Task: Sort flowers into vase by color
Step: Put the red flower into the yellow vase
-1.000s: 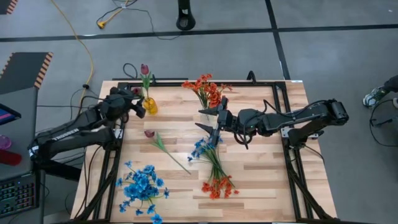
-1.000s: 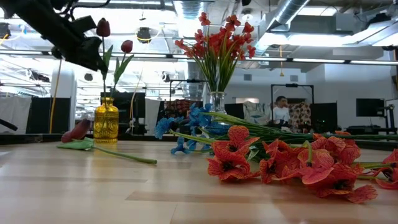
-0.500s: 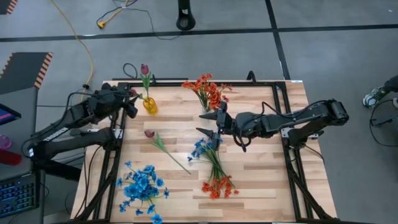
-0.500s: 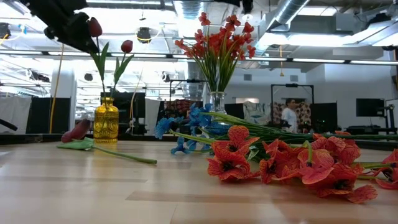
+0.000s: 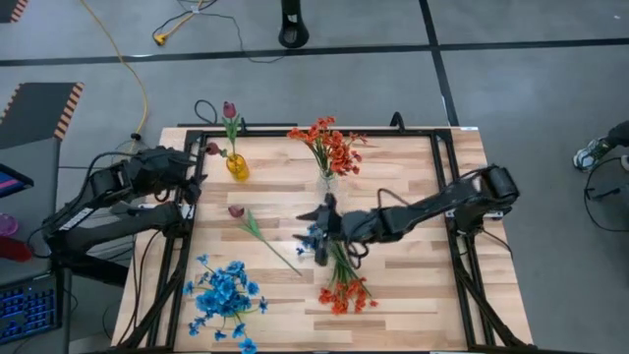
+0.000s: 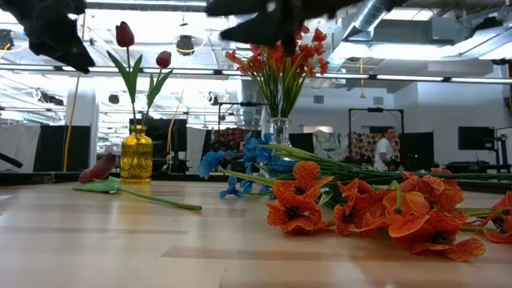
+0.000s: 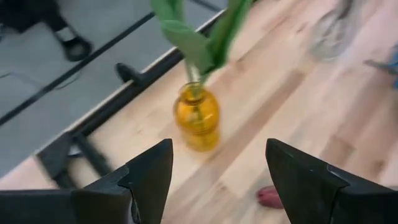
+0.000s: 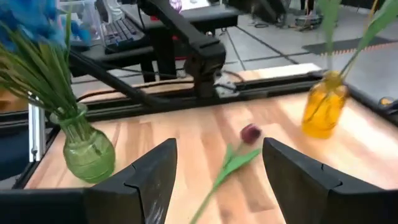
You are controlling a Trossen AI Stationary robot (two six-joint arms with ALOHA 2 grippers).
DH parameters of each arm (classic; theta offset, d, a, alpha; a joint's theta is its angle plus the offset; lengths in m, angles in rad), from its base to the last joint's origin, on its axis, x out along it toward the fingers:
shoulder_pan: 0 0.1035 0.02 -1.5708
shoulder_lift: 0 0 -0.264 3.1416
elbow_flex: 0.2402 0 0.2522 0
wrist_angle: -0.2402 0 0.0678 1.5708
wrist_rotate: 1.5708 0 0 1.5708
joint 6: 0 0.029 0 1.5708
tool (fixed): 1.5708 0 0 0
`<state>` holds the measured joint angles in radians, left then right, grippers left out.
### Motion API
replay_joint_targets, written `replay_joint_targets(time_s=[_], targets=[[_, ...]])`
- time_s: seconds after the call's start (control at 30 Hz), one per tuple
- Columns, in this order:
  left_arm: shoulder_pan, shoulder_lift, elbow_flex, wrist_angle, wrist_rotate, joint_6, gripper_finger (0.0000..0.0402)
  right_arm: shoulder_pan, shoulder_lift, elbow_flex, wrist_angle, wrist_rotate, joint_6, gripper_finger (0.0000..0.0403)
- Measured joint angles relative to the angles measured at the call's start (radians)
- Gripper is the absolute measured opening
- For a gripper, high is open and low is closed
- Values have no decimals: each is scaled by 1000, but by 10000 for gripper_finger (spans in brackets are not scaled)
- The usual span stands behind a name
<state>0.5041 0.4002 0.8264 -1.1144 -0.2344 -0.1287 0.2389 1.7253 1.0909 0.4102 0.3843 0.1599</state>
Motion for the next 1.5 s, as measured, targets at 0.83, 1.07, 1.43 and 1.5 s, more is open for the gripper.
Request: replay_joint_targets(time_s=[0.83,1.07,1.43,1.5], targets=[[-1,-87,-13,14,67,-23,245,-67,584,706,-498,-49,137,265],[-1,-87,-13,14,67,-15,245,-112,675,766,-509,-125,202,265],[-1,-87,-13,14,67,-15,245,-132,737,774,-519,-151,235,265],[-1,-87,-13,14,67,-15,245,-132,736,774,-523,-149,235,265]])
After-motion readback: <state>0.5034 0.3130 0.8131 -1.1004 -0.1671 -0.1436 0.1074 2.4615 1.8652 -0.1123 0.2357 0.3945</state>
